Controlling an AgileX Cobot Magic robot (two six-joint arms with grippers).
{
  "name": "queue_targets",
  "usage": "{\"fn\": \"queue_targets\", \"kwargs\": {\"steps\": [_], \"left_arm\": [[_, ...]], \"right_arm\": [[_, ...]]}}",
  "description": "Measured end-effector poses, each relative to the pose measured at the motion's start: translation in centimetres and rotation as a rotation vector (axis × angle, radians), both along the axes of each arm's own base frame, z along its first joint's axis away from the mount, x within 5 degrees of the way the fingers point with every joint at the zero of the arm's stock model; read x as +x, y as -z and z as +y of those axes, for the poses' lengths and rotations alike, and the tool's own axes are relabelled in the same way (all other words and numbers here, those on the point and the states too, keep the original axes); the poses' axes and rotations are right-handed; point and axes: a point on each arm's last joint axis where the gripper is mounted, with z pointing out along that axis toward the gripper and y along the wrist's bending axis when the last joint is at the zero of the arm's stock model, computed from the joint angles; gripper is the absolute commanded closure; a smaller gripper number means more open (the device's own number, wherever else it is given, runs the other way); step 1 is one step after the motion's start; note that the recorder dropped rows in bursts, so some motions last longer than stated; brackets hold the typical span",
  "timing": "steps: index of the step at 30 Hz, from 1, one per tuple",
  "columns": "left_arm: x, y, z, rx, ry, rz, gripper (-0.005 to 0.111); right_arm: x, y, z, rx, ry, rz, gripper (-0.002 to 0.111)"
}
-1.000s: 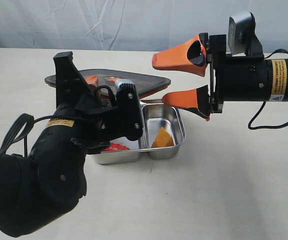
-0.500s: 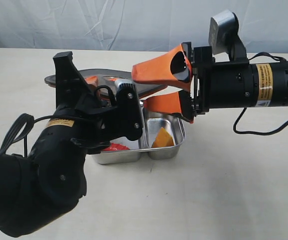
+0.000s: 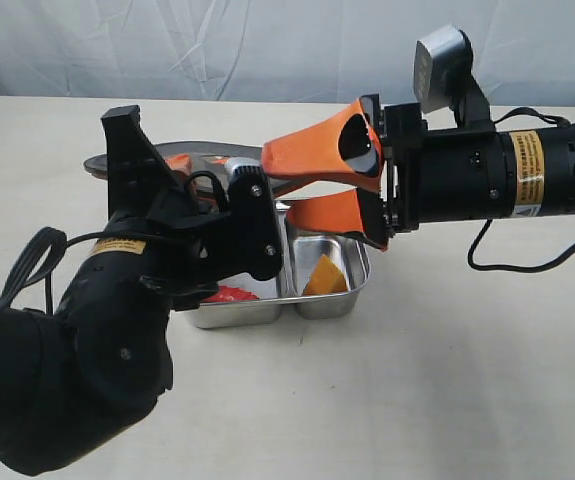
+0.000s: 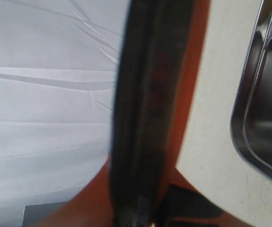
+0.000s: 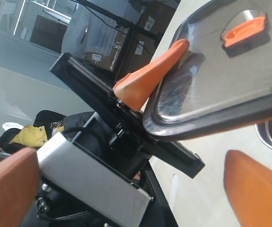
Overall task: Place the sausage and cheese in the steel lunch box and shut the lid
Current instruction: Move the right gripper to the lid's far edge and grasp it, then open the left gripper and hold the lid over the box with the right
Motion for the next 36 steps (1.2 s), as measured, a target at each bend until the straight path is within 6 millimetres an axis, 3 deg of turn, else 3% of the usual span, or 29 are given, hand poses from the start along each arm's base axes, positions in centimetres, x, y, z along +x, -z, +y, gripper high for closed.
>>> {"fn": "queue_targets", "kwargs": {"steps": [12, 14, 15, 19, 32, 34, 36], "left_arm": [[0.0, 0.0, 0.0, 0.000, 0.000, 0.000, 0.107], [0.0, 0.0, 0.0, 0.000, 0.000, 0.000, 0.107], [0.0, 0.0, 0.0, 0.000, 0.000, 0.000, 0.107], [0.0, 0.0, 0.0, 0.001, -0.001, -0.005, 0.107], [-0.7, -0.2, -0.6, 0.008, 0.039, -0.019, 0.107], [-1.0, -0.1, -0.9, 0.009, 0.054, -0.020, 0.107], [-1.1, -0.1, -1.0, 0.009, 0.058, -0.021, 0.107]], "right_arm": [[0.6, -0.2, 0.0, 0.020, 0.087, 0.144, 0.004], [1.0, -0.3, 0.0, 0.035, 0.133, 0.154, 0.011], [1.1, -0.3, 0.0, 0.033, 0.142, 0.155, 0.026], [1.3, 0.0, 0.1, 0.008, 0.176, 0.152, 0.058], [1.7, 0.5, 0.0, -0.041, 0.223, 0.145, 0.053], [1.8, 0.7, 0.0, -0.045, 0.228, 0.152, 0.056], [1.9, 0.8, 0.0, -0.047, 0.231, 0.155, 0.066]]}}
